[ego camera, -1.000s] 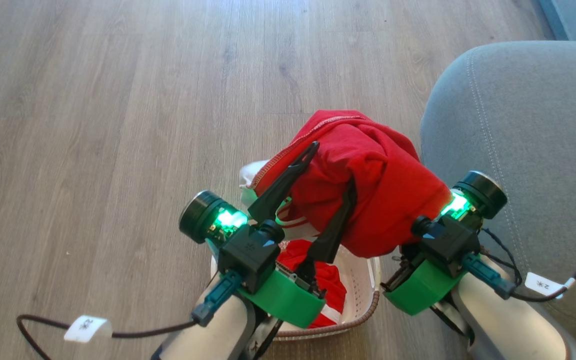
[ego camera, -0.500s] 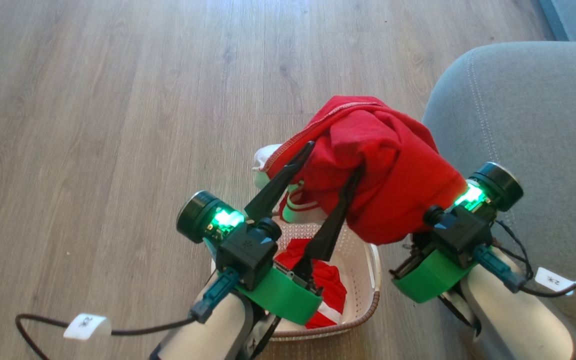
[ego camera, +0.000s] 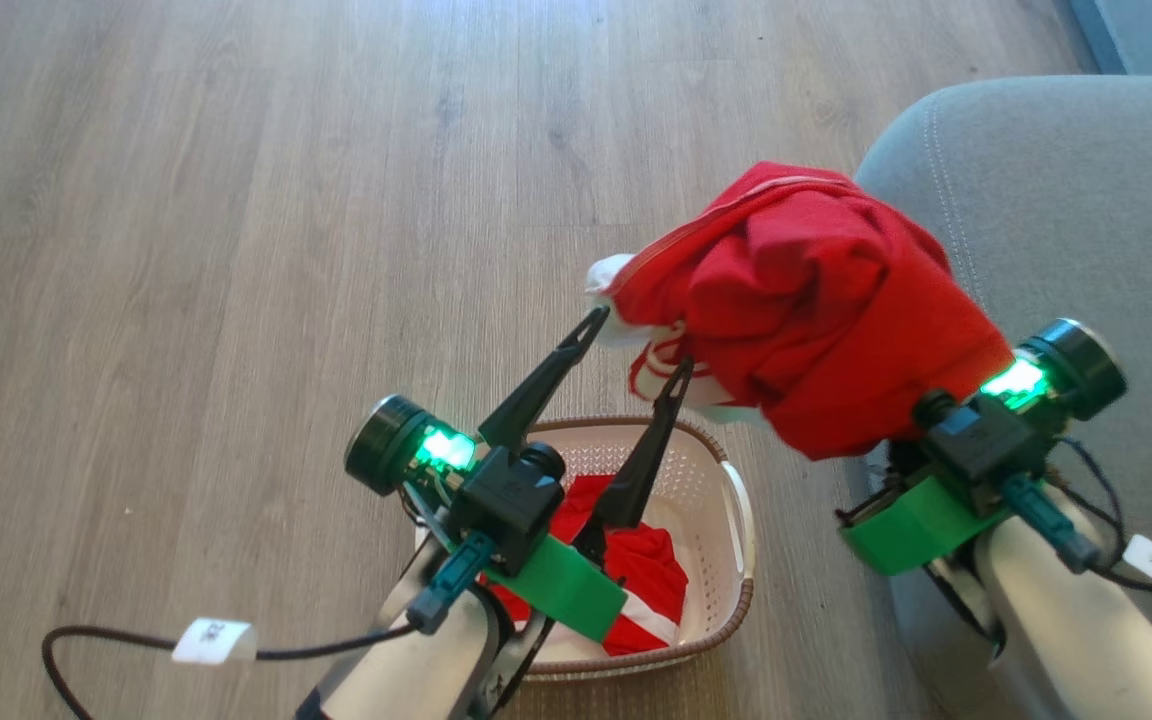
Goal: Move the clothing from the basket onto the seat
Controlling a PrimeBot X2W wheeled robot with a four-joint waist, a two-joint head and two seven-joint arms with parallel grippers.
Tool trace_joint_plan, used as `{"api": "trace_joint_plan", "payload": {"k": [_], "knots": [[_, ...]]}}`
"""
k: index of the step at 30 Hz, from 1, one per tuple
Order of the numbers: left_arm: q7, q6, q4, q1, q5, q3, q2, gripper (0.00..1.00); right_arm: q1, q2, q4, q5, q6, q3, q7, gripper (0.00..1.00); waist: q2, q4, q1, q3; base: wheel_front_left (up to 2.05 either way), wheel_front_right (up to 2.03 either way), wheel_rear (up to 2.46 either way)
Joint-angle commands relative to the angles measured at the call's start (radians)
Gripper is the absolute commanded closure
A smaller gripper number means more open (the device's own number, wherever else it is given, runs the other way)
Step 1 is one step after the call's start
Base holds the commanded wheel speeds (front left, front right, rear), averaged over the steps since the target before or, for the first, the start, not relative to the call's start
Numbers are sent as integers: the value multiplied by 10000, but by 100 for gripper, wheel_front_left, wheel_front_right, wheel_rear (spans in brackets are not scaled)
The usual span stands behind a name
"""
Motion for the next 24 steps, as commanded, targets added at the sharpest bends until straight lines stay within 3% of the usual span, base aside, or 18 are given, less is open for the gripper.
{"api": "trace_joint_plan", "payload": {"k": [1,24], "knots": [[-44,-50,-152,-234,267,323,-9,0,-84,63,-291,-144,67,-199,-21,100,0,-37,0,9,0,0,0],[-44,-340,1501,431,996,635,2,0,1411,286,-62,-734,67,-2690,-21,100,0,-432,0,122,0,0,0]]}}
